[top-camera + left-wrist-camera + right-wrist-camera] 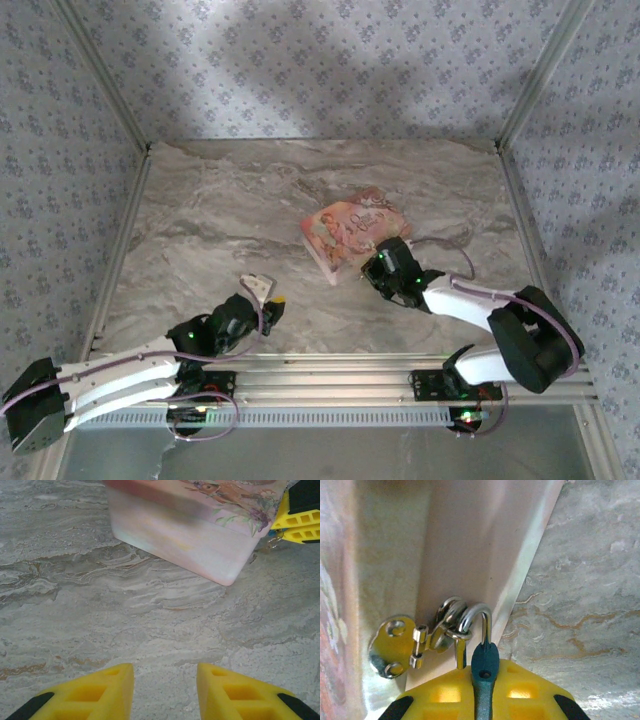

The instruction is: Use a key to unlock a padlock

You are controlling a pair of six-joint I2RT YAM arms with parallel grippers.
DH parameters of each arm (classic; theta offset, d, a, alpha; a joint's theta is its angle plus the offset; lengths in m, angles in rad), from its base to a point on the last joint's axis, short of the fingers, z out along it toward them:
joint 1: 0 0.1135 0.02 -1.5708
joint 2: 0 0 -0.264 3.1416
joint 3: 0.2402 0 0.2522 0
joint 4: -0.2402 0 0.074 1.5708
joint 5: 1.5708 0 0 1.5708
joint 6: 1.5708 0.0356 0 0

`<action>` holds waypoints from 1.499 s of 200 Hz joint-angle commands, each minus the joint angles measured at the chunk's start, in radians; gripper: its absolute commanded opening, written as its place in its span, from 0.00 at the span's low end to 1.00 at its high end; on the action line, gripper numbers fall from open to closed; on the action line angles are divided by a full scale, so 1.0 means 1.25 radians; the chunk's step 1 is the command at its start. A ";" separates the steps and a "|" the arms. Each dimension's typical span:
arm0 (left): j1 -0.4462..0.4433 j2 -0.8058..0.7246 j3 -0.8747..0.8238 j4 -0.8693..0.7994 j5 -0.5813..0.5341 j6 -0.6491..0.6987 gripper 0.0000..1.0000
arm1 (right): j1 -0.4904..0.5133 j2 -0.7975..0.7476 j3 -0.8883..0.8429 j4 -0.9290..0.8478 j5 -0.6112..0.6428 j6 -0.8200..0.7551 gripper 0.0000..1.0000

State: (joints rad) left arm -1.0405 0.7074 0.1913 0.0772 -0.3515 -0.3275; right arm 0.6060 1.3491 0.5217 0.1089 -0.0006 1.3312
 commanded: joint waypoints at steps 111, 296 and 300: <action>0.003 0.008 0.049 0.006 -0.008 -0.003 0.39 | -0.044 -0.031 0.053 -0.170 0.010 -0.056 0.00; 0.016 0.012 0.149 -0.067 0.000 0.029 0.42 | -0.177 -0.089 0.082 -0.246 -0.102 -0.183 0.00; 0.016 0.012 0.151 -0.067 0.000 0.028 0.42 | -0.182 -0.087 0.079 -0.244 -0.110 -0.185 0.00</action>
State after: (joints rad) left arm -1.0271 0.7273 0.3325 -0.0010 -0.3515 -0.3042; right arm 0.4129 1.2201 0.6113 -0.1707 -0.0376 1.1625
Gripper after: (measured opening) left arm 0.420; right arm 0.100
